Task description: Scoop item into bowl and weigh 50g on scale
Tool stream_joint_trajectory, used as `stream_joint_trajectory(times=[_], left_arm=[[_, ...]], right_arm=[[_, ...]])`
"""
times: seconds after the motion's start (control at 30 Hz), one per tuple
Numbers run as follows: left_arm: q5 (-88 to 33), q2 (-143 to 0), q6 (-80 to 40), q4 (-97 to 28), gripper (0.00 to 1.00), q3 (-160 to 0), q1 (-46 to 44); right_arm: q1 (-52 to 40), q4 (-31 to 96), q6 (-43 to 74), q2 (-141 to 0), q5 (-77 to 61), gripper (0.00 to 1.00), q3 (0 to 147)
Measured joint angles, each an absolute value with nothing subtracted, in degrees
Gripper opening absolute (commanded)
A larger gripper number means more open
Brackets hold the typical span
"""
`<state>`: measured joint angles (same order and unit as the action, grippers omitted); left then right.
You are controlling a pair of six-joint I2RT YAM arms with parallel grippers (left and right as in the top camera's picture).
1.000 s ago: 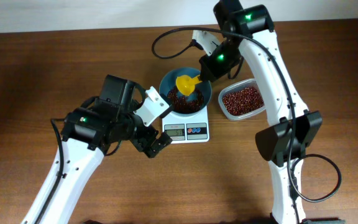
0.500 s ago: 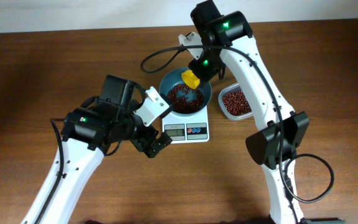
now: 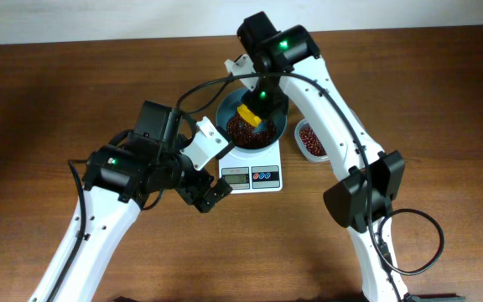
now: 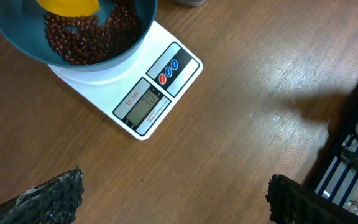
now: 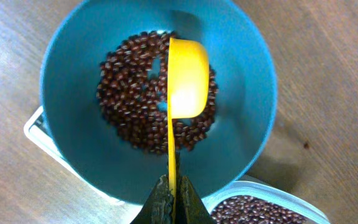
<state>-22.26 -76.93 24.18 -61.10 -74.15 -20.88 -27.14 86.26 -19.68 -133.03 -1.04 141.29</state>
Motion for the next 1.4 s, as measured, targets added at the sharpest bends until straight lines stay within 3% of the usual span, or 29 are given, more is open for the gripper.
stream_joint_trajectory(times=[0.5,0.93,1.4], left_arm=[[-22.26,-76.93,24.18,-61.12,0.99,-74.15,-20.88],[-22.26,-76.93,24.18,-61.12,0.99,-74.15,-20.88],[-22.26,-76.93,24.18,-61.12,0.99,-74.15,-20.88]], right_arm=[[-27.9,91.26,-19.59,-133.03,-3.9,0.04,141.32],[-24.75,92.68,-17.8,-133.03,-14.46,0.04,141.38],[-21.63,90.65,-12.36,-133.03,-11.03,0.04,141.43]])
